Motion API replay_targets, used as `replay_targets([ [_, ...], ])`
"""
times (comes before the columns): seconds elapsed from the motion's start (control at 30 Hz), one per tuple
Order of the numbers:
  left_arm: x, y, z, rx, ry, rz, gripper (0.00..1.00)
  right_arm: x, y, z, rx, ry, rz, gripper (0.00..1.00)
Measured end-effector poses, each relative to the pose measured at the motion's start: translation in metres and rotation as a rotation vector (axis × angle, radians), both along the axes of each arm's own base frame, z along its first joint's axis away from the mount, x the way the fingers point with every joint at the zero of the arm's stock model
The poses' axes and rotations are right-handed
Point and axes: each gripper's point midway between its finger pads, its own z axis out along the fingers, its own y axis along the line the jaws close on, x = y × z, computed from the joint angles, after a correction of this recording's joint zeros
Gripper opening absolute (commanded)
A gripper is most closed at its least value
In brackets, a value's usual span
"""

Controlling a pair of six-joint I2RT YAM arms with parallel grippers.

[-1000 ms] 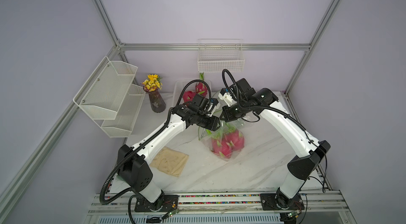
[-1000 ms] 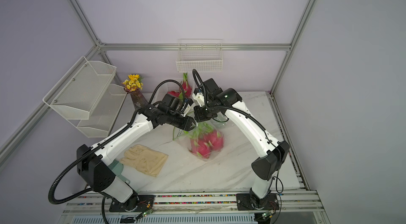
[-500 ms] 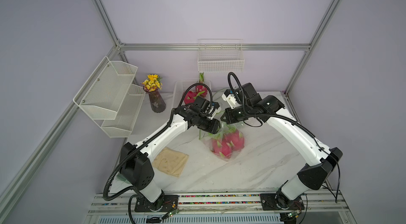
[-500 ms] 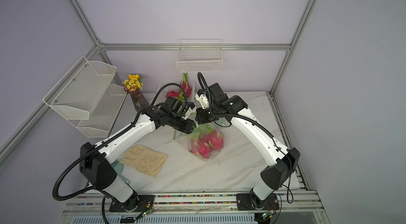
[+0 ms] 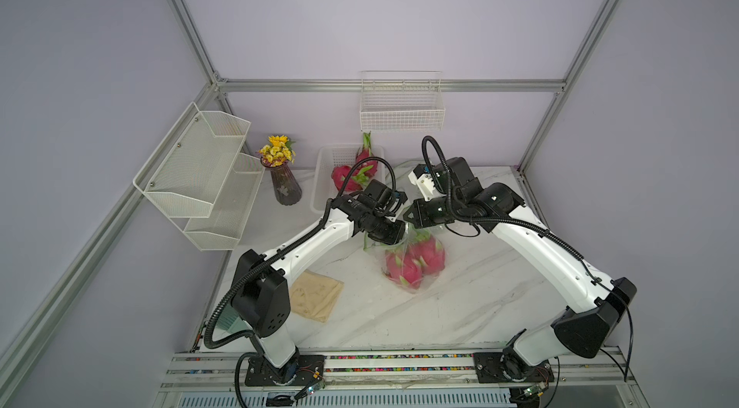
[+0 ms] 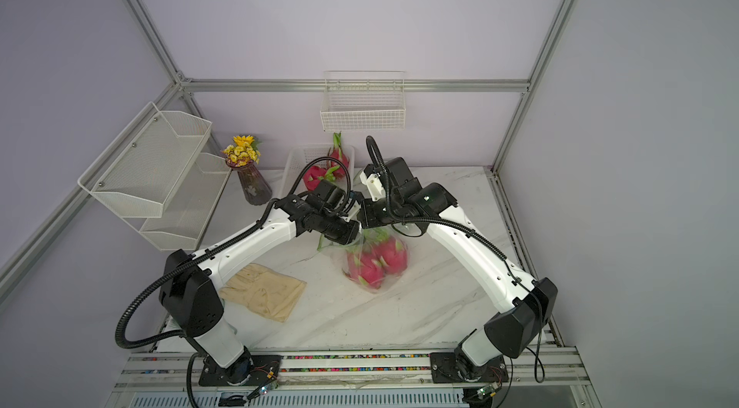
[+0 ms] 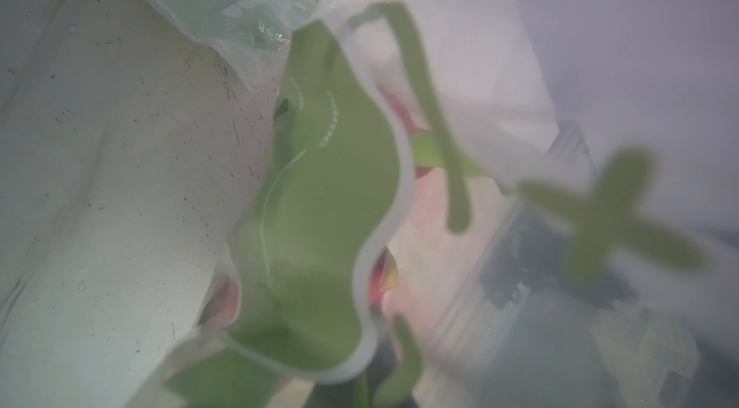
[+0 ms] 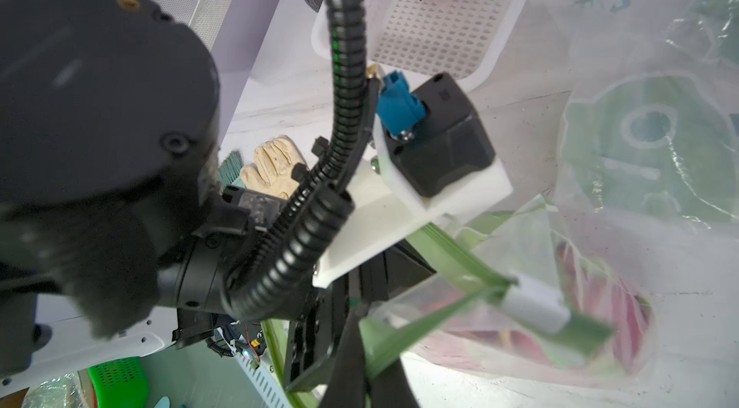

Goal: Open the zip-top bag and take out the dragon fruit
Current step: Pick up the dragon fruit from the zipper food storage bag.

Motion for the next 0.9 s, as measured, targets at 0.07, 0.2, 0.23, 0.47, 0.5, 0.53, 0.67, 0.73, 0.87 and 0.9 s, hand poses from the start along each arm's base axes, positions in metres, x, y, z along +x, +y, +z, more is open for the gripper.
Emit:
replay_targets([
  [0.07,0.000,0.000,0.002,-0.003,-0.003,0.005,0.00,0.000,-0.004,0.001,-0.003,-0.016,-0.014,0.00],
  [0.2,0.001,-0.001,0.013,-0.029,-0.027,0.012,0.00,-0.001,-0.011,0.005,0.000,-0.050,-0.043,0.00],
  [0.23,0.002,-0.001,0.018,-0.040,-0.040,0.014,0.00,0.000,-0.012,0.007,0.003,-0.060,-0.050,0.00],
  [0.47,0.001,-0.001,0.053,-0.107,-0.102,0.030,0.00,0.003,-0.015,0.006,0.017,-0.084,-0.075,0.00],
  [0.5,0.002,-0.001,0.058,-0.114,-0.112,0.031,0.00,0.003,-0.014,0.004,0.018,-0.084,-0.076,0.00],
  [0.53,0.003,-0.002,0.062,-0.120,-0.119,0.032,0.00,0.003,-0.014,0.003,0.018,-0.084,-0.078,0.00],
  [0.67,0.006,-0.002,0.072,-0.130,-0.147,0.041,0.00,0.004,-0.014,0.000,0.023,-0.083,-0.086,0.00],
  [0.73,0.008,0.000,0.076,-0.129,-0.163,0.050,0.00,0.004,-0.016,0.000,0.023,-0.086,-0.091,0.00],
  [0.87,0.013,0.001,0.092,-0.137,-0.202,0.066,0.00,0.003,-0.020,0.003,0.028,-0.106,-0.106,0.00],
  [0.9,0.014,0.001,0.097,-0.141,-0.214,0.069,0.00,0.002,-0.021,0.004,0.028,-0.112,-0.109,0.00],
])
